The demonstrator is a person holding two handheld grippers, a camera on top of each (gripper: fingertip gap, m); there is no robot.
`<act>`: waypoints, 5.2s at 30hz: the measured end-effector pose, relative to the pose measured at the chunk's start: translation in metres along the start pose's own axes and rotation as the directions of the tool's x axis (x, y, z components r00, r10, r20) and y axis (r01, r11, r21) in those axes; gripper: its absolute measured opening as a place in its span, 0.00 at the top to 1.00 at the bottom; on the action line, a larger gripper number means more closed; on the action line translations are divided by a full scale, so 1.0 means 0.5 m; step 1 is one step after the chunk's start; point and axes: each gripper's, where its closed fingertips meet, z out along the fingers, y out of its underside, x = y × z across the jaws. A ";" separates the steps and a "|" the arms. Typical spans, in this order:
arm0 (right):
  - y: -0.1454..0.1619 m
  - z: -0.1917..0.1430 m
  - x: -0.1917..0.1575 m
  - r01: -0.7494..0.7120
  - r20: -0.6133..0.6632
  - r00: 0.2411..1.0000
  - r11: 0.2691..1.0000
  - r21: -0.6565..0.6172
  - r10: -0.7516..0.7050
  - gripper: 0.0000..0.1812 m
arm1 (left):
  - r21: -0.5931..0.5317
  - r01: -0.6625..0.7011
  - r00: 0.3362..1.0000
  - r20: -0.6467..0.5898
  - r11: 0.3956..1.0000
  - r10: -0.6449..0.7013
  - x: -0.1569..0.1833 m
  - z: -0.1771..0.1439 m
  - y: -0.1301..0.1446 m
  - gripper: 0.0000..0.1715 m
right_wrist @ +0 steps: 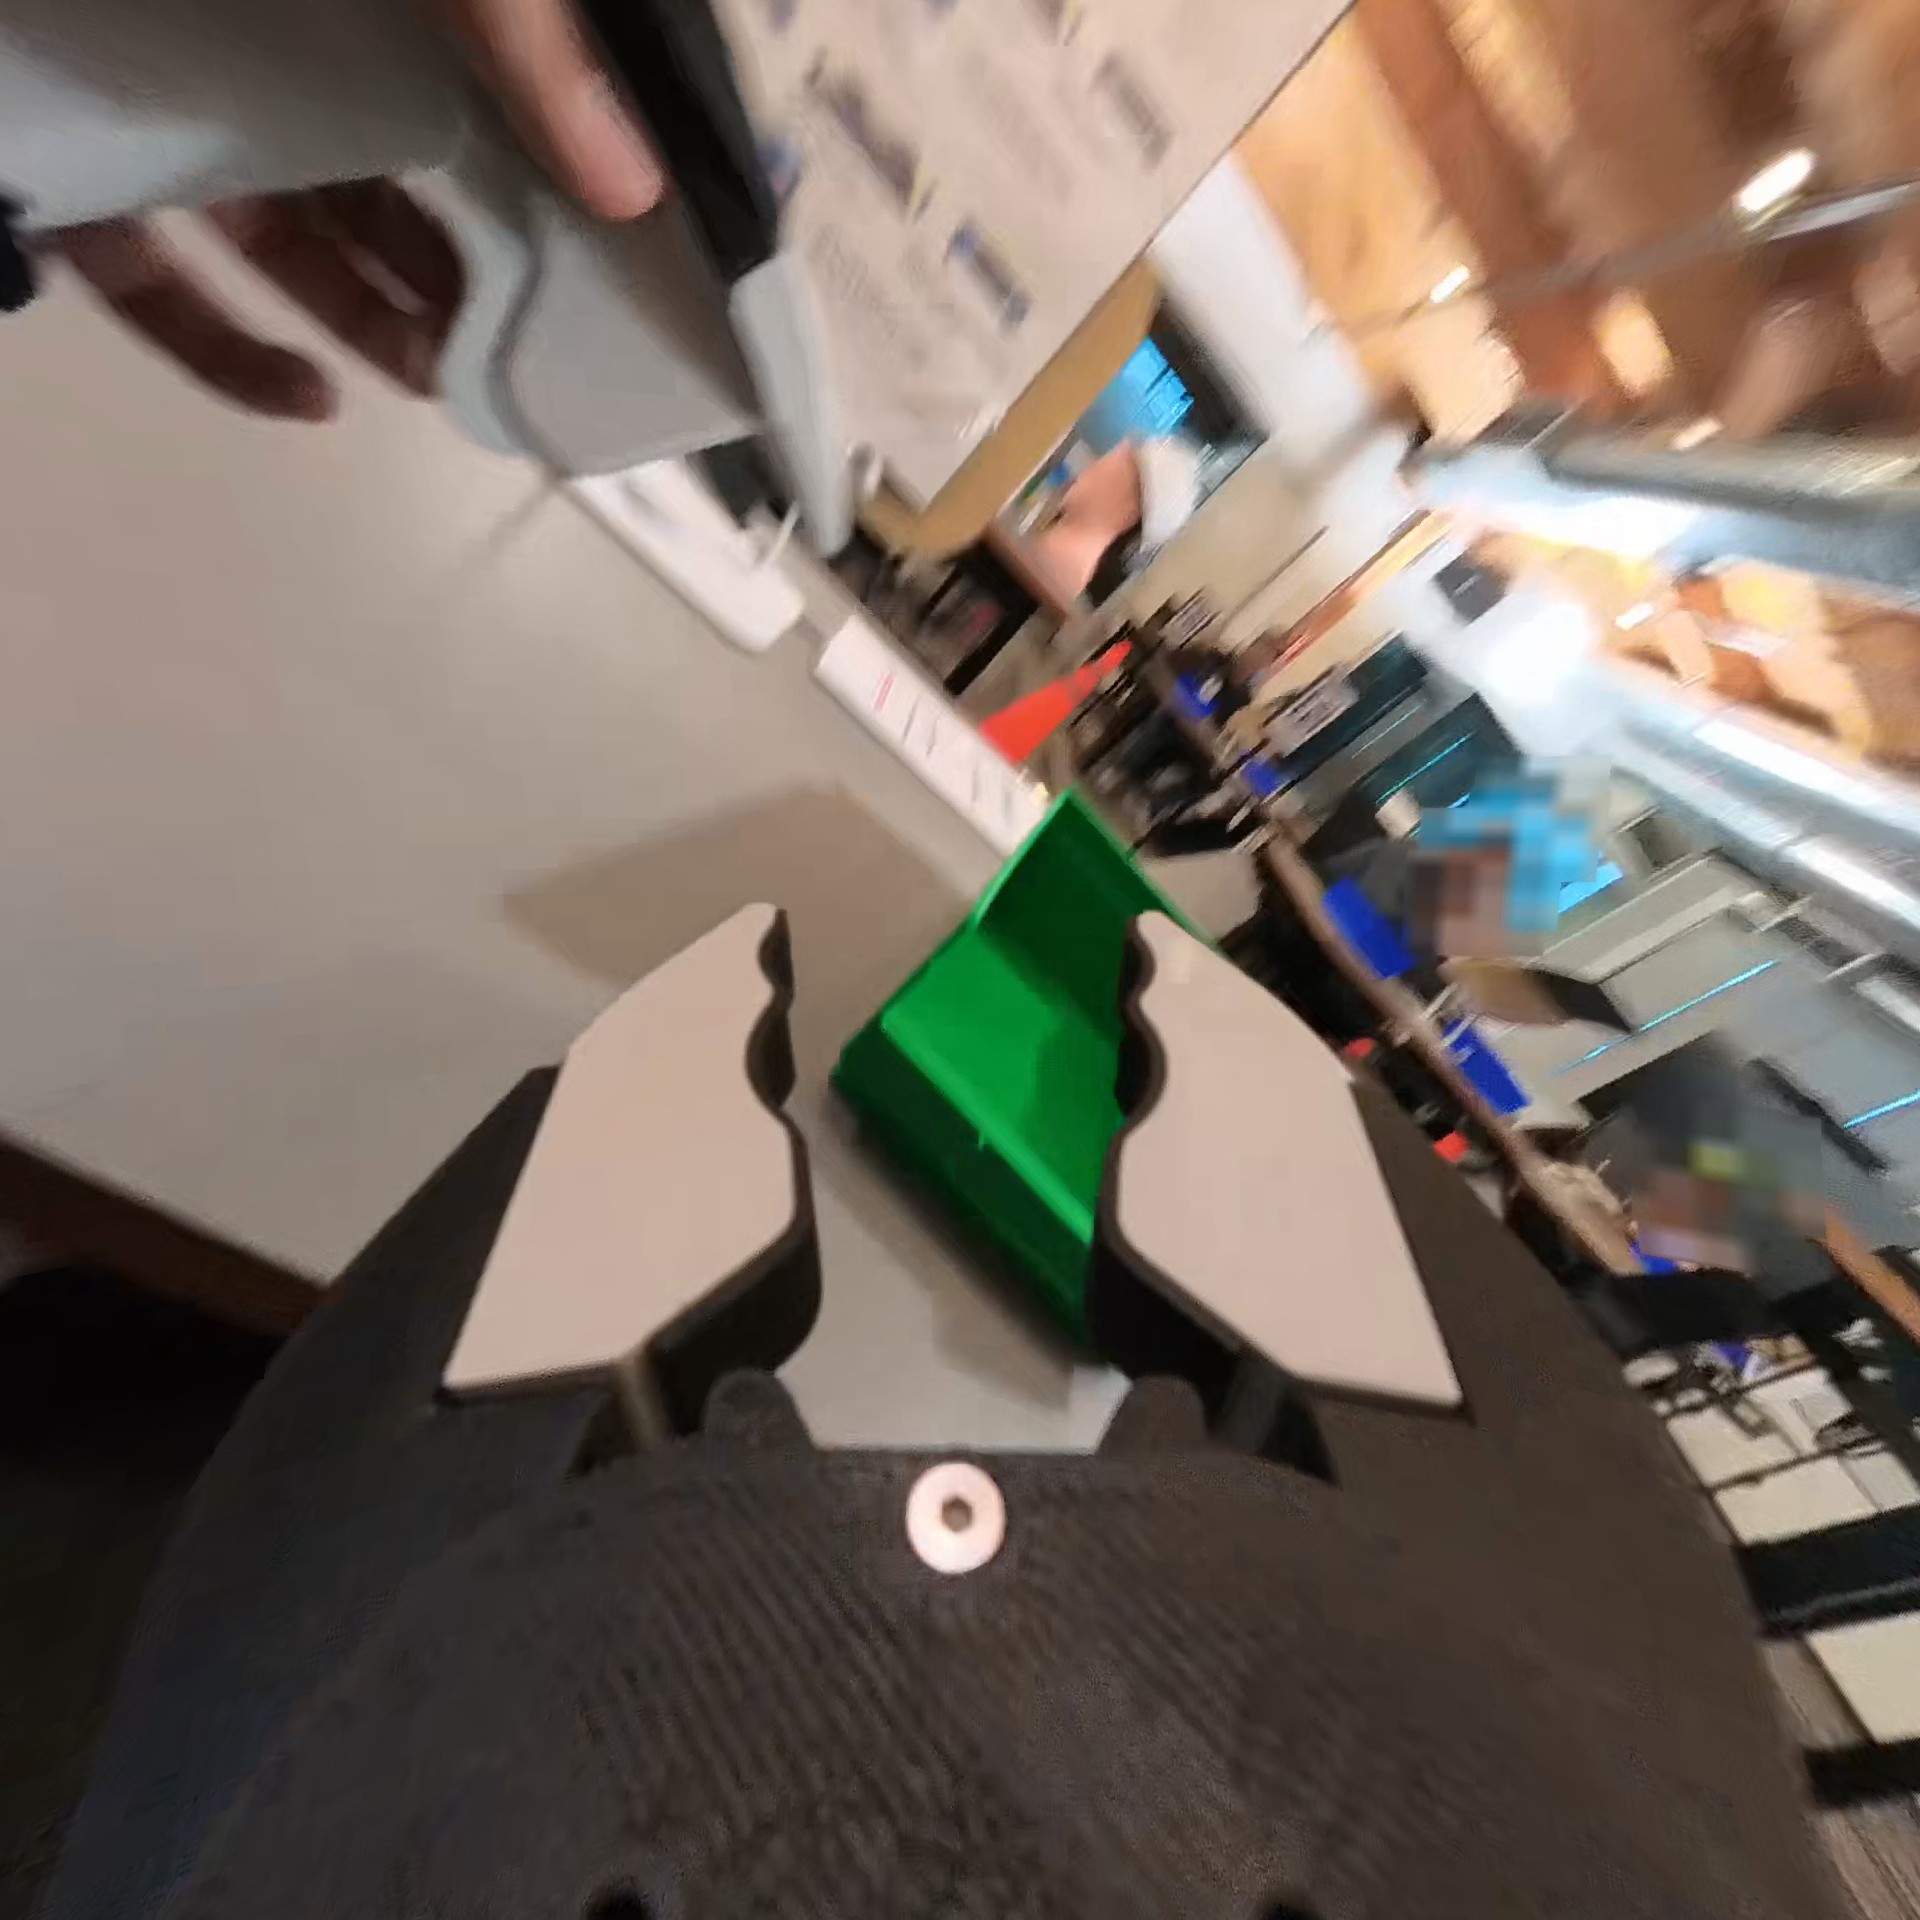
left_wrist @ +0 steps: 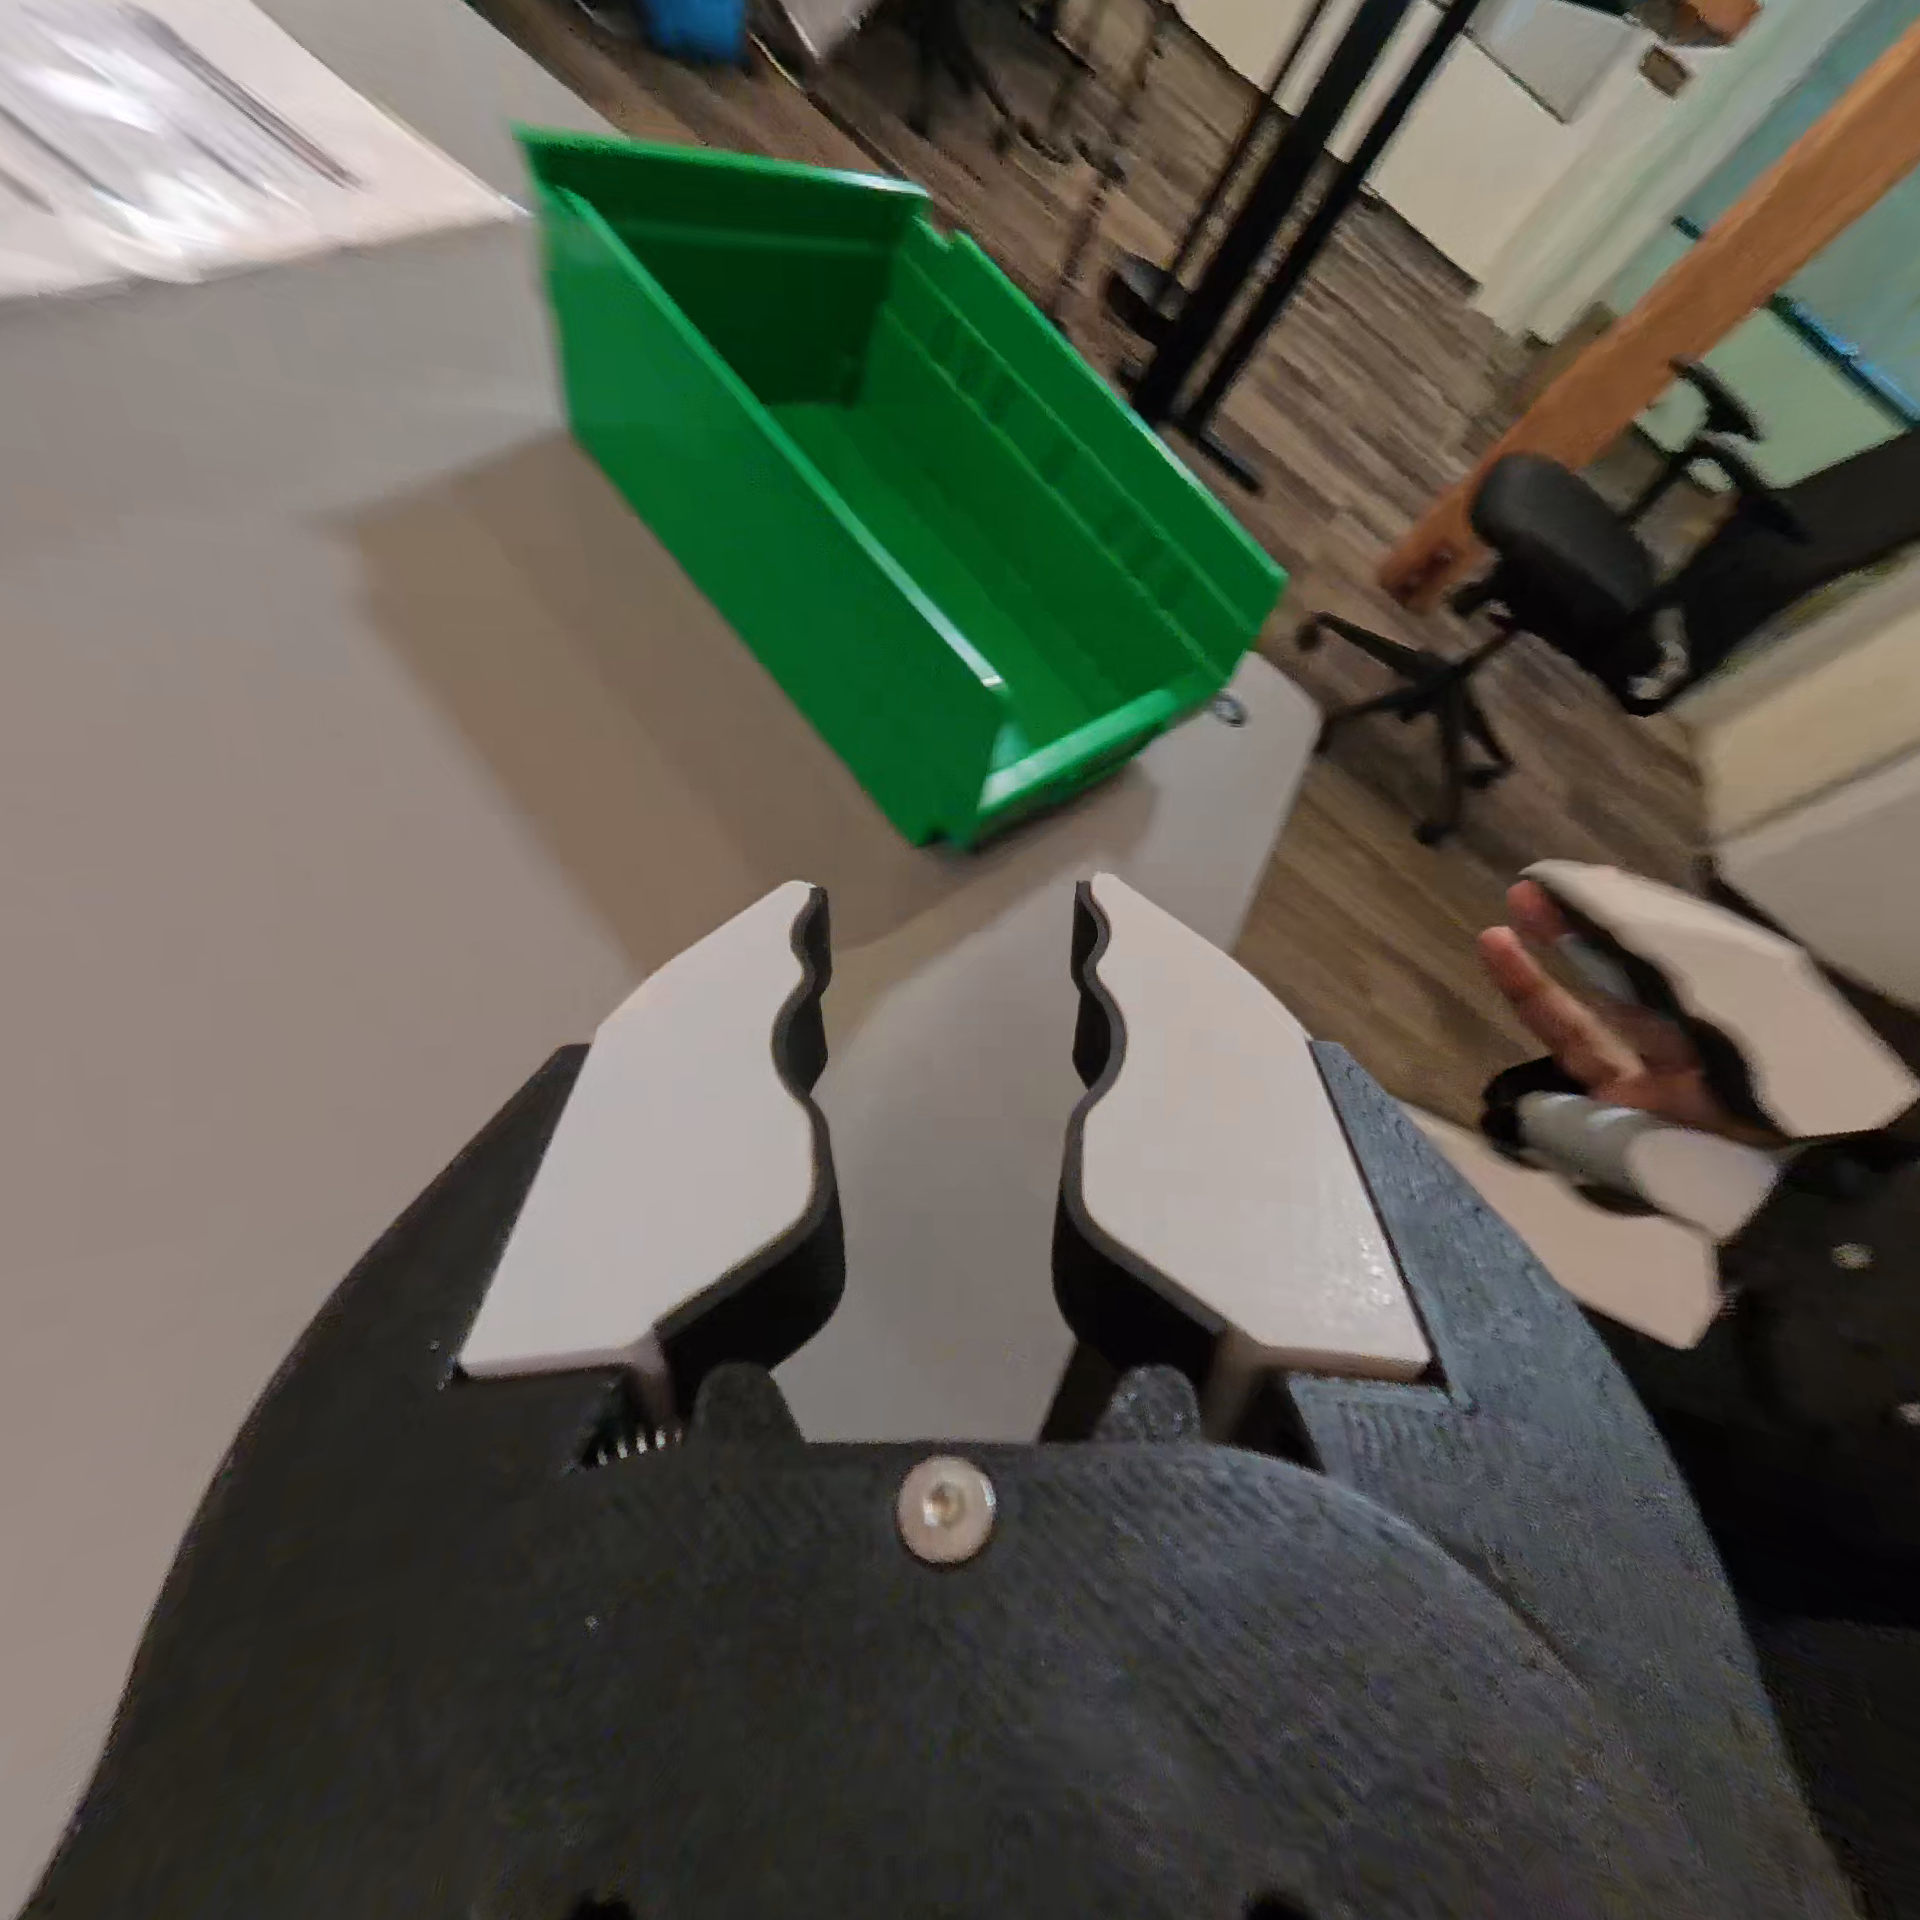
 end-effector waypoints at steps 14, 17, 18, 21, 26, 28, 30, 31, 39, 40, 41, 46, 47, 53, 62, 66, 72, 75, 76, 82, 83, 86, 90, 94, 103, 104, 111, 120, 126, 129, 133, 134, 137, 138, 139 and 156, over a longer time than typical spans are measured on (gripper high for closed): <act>0.071 0.233 0.043 -0.665 -0.062 0.746 0.738 -0.118 0.663 0.62 | 0.127 -0.033 0.927 0.375 0.991 -0.017 -0.278 -0.314 0.169 0.75; 0.121 0.254 0.046 -0.650 -0.056 0.757 0.743 -0.163 0.650 0.64 | 0.103 -0.142 0.863 0.500 0.984 0.072 -0.336 -0.351 0.179 0.77; 0.133 0.258 0.042 -0.644 -0.040 0.761 0.744 -0.179 0.648 0.65 | 0.103 -0.173 0.838 0.538 0.979 0.091 -0.352 -0.360 0.177 0.77; 0.133 0.261 0.026 -0.665 0.051 0.727 0.721 -0.195 0.685 0.64 | 0.153 -0.209 0.809 0.582 0.966 0.083 -0.363 -0.382 0.157 0.77; 0.144 0.246 0.014 -0.556 0.093 0.806 0.801 -0.224 0.585 0.65 | 0.278 -0.300 0.741 0.671 0.913 0.040 -0.355 -0.433 0.113 0.71; 0.153 0.249 0.008 -0.545 0.096 0.809 0.801 -0.249 0.580 0.67 | 0.276 -0.298 0.689 0.725 0.914 0.005 -0.373 -0.452 0.112 0.65; 0.160 0.255 -0.005 -0.558 0.115 0.788 0.781 -0.280 0.604 0.68 | 0.256 -0.295 0.639 0.769 0.921 -0.009 -0.392 -0.471 0.116 0.61; 0.164 0.257 -0.014 -0.559 0.129 0.778 0.772 -0.301 0.614 0.68 | 0.249 -0.294 0.617 0.787 0.923 -0.016 -0.400 -0.481 0.117 0.61; 0.149 0.275 -0.009 -0.613 0.126 0.741 0.741 -0.276 0.660 0.77 | 0.293 -0.189 0.526 0.836 0.937 -0.155 -0.480 -0.561 0.157 0.59; 0.151 0.278 -0.017 -0.615 0.138 0.730 0.732 -0.293 0.669 0.77 | 0.313 -0.182 0.515 0.838 0.932 -0.181 -0.489 -0.577 0.160 0.59; 0.156 0.282 -0.029 -0.612 0.149 0.720 0.722 -0.322 0.677 0.76 | 0.331 -0.171 0.510 0.836 0.928 -0.204 -0.498 -0.589 0.164 0.59; 0.168 0.300 -0.046 -0.594 0.136 0.725 0.713 -0.371 0.675 0.73 | 0.345 -0.082 0.483 0.834 0.935 -0.266 -0.557 -0.615 0.203 0.59; 0.169 0.301 -0.045 -0.595 0.132 0.726 0.712 -0.371 0.675 0.74 | 0.336 -0.068 0.476 0.838 0.940 -0.265 -0.566 -0.617 0.209 0.59; 0.194 0.300 -0.037 -0.588 0.107 0.731 0.702 -0.401 0.674 0.87 | 0.306 -0.026 0.450 0.854 0.952 -0.262 -0.587 -0.637 0.230 0.72; 0.199 0.302 -0.034 -0.596 0.192 0.682 0.688 -0.415 0.706 0.89 | 0.288 0.012 0.488 0.834 0.957 -0.257 -0.575 -0.631 0.238 0.84; 0.206 0.293 -0.028 -0.508 0.207 0.748 0.745 -0.431 0.630 0.90 | 0.288 0.025 0.517 0.816 0.957 -0.259 -0.572 -0.621 0.239 0.90; 0.211 0.283 -0.024 -0.475 0.267 0.741 0.763 -0.438 0.615 0.90 | 0.281 0.039 0.530 0.808 0.959 -0.258 -0.570 -0.616 0.243 0.92; 0.215 0.284 -0.020 -0.450 0.310 0.746 0.790 -0.416 0.589 0.90 | 0.283 0.046 0.534 0.804 0.958 -0.263 -0.570 -0.615 0.245 0.92; 0.216 0.285 -0.019 -0.447 0.322 0.745 0.796 -0.409 0.584 0.90 | 0.284 0.048 0.535 0.802 0.958 -0.264 -0.570 -0.614 0.245 0.91; 0.233 0.292 0.002 -0.479 0.319 0.732 0.788 -0.387 0.602 0.93 | 0.277 0.055 0.539 0.801 0.959 -0.262 -0.571 -0.611 0.248 0.90; 0.239 0.294 0.008 -0.488 0.299 0.738 0.785 -0.383 0.605 0.94 | 0.276 0.054 0.538 0.802 0.960 -0.260 -0.570 -0.610 0.248 0.90; 0.248 0.297 0.020 -0.539 0.242 0.722 0.747 -0.389 0.648 0.95 | 0.272 0.052 0.536 0.804 0.961 -0.257 -0.570 -0.610 0.248 0.90; 0.247 0.298 0.018 -0.544 0.221 0.722 0.735 -0.404 0.656 0.95 | 0.270 0.052 0.535 0.806 0.962 -0.255 -0.571 -0.610 0.248 0.90; 0.246 0.297 0.015 -0.489 0.193 0.774 0.763 -0.423 0.603 0.93 | 0.267 0.053 0.535 0.806 0.962 -0.253 -0.571 -0.608 0.249 0.89; 0.226 0.292 -0.016 -0.342 0.216 0.861 0.838 -0.425 0.461 0.92 | 0.261 0.059 0.538 0.804 0.963 -0.251 -0.572 -0.605 0.252 0.88; 0.228 0.291 -0.014 -0.346 0.200 0.864 0.834 -0.430 0.462 0.93 | 0.260 0.059 0.539 0.805 0.964 -0.251 -0.572 -0.605 0.252 0.88; 0.234 0.291 0.000 -0.396 0.143 0.857 0.811 -0.431 0.494 0.85 | 0.258 0.067 0.541 0.802 0.964 -0.252 -0.572 -0.603 0.254 0.87; 0.179 0.285 0.070 -0.641 0.065 0.740 0.732 -0.229 0.669 0.72 | 0.254 0.124 0.537 0.796 0.959 -0.280 -0.578 -0.606 0.269 0.93; 0.176 0.281 0.067 -0.624 0.066 0.757 0.749 -0.223 0.650 0.75 | 0.249 0.139 0.515 0.808 0.958 -0.285 -0.570 -0.618 0.279 0.95; 0.173 0.282 0.062 -0.613 0.071 0.765 0.758 -0.225 0.640 0.76 | 0.253 0.147 0.509 0.810 0.956 -0.293 -0.566 -0.624 0.284 0.95; 0.164 0.280 0.064 -0.592 0.072 0.785 0.779 -0.207 0.615 0.76 | 0.266 0.150 0.523 0.796 0.952 -0.305 -0.565 -0.623 0.284 0.95; 0.162 0.280 0.064 -0.589 0.076 0.787 0.782 -0.203 0.612 0.76 | 0.272 0.152 0.527 0.791 0.950 -0.311 -0.565 -0.623 0.284 0.95; 0.162 0.281 0.059 -0.578 0.091 0.791 0.787 -0.213 0.605 0.76 | 0.289 0.162 0.537 0.776 0.943 -0.330 -0.565 -0.622 0.282 0.94; 0.164 0.282 0.059 -0.578 0.090 0.791 0.788 -0.213 0.605 0.76 | 0.293 0.165 0.539 0.773 0.942 -0.335 -0.566 -0.621 0.283 0.94; 0.166 0.282 0.060 -0.581 0.091 0.788 0.785 -0.213 0.608 0.76 | 0.296 0.169 0.541 0.770 0.940 -0.340 -0.566 -0.621 0.283 0.93; 0.177 0.276 0.104 -0.747 0.138 0.625 0.640 -0.179 0.768 0.65 | 0.393 0.237 0.583 0.674 0.888 -0.454 -0.549 -0.624 0.281 0.85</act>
